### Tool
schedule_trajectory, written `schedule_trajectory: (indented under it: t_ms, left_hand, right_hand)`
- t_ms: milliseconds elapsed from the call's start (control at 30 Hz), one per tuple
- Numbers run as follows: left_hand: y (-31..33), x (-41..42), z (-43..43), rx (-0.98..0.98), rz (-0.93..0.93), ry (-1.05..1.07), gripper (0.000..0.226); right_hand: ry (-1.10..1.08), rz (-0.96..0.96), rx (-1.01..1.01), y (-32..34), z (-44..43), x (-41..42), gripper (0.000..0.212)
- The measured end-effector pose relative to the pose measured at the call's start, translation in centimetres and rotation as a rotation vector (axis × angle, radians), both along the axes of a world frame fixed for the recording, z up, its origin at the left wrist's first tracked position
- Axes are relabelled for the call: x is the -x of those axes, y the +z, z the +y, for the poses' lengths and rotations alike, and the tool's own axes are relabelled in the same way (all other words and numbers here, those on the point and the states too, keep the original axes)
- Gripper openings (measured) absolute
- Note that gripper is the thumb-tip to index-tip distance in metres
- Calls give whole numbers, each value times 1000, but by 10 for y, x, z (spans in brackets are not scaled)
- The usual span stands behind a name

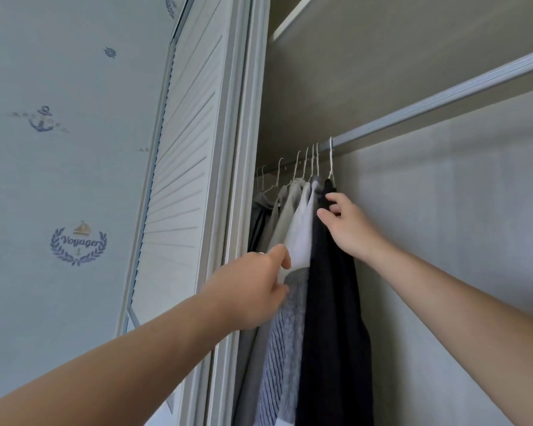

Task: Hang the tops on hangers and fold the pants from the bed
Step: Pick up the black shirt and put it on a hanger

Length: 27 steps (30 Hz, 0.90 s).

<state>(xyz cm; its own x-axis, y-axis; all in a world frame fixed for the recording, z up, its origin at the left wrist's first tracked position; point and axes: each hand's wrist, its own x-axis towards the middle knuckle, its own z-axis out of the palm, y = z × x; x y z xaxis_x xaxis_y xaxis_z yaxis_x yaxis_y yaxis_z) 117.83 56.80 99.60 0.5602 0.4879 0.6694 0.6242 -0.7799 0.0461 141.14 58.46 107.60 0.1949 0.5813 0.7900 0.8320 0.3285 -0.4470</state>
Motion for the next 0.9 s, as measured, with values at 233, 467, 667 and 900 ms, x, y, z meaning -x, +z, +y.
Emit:
schedule_trajectory:
  t_ms: [233,467,667,900]
  left_hand:
    - [-41,96,-38,-130,-82,114,36]
    - [-120,231,-109,-104,-74,398,66]
    - [-192,360,-202,21,-20,717,74]
    - [-283,488,-346,220,-58,1028,75]
  right_hand:
    - [116,-195,-18,-74,-58,89,62]
    - [278,-437,84,-160,-114,232,70]
    - [503,-535,201,-229,-171,361,69]
    - [806,-628,313,-321,-252,512,71]
